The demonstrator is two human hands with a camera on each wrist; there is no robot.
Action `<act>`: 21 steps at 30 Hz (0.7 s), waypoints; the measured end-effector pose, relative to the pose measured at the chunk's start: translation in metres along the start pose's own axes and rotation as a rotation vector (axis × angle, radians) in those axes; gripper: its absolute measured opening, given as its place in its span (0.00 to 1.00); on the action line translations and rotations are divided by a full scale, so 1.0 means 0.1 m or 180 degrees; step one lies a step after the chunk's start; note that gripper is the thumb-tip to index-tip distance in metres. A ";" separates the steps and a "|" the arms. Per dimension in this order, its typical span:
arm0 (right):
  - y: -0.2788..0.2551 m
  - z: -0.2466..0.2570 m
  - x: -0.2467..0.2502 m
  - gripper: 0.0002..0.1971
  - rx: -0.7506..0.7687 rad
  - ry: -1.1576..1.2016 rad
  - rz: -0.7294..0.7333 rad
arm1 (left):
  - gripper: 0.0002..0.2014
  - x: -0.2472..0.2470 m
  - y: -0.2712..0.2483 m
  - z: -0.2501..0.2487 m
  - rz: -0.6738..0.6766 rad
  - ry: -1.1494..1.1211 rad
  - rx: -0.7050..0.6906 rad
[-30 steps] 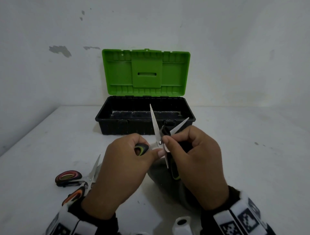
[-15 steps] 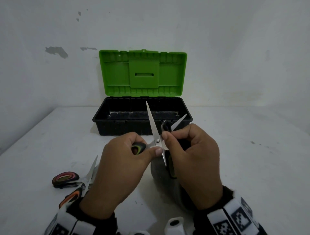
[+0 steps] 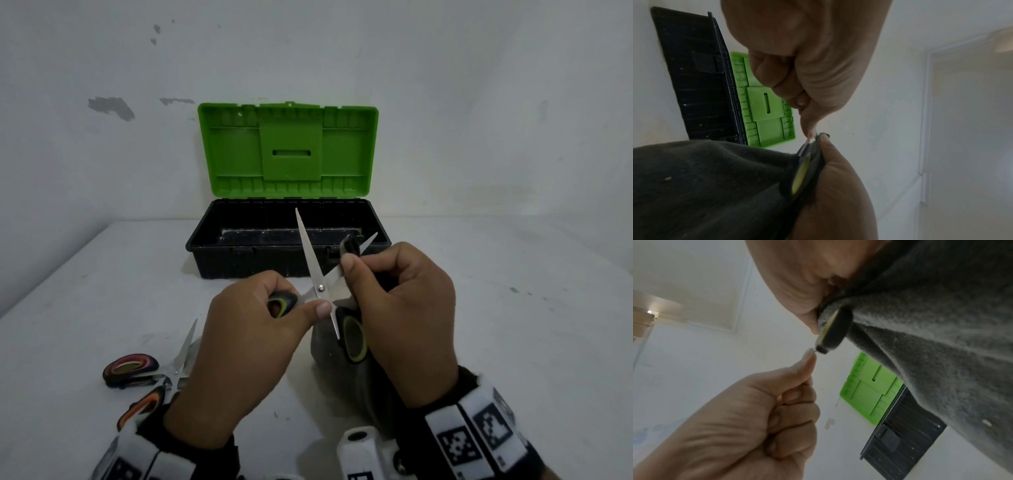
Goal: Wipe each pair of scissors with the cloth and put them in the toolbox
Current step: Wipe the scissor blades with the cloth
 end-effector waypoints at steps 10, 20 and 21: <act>0.07 -0.09 -0.09 0.09 -0.0044 -0.0035 0.0094 | 0.14 -0.03 0.15 0.04 0.0011 0.0022 -0.0085; 0.11 -0.17 -0.14 0.11 -0.0090 -0.0148 0.0067 | 0.14 -0.08 0.26 0.01 -0.0019 -0.0054 -0.0197; 0.10 -0.15 -0.16 0.11 -0.0080 -0.0149 0.0126 | 0.14 -0.07 0.26 0.01 -0.0017 -0.0071 -0.0202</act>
Point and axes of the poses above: each hand's wrist, its own y-axis towards the middle knuckle, its own x-axis out of the back of the hand, z = x × y, the point moved 9 cm from there along y, towards the middle knuckle, and after that the axes turned 10 degrees about x, right-handed, at the moved point
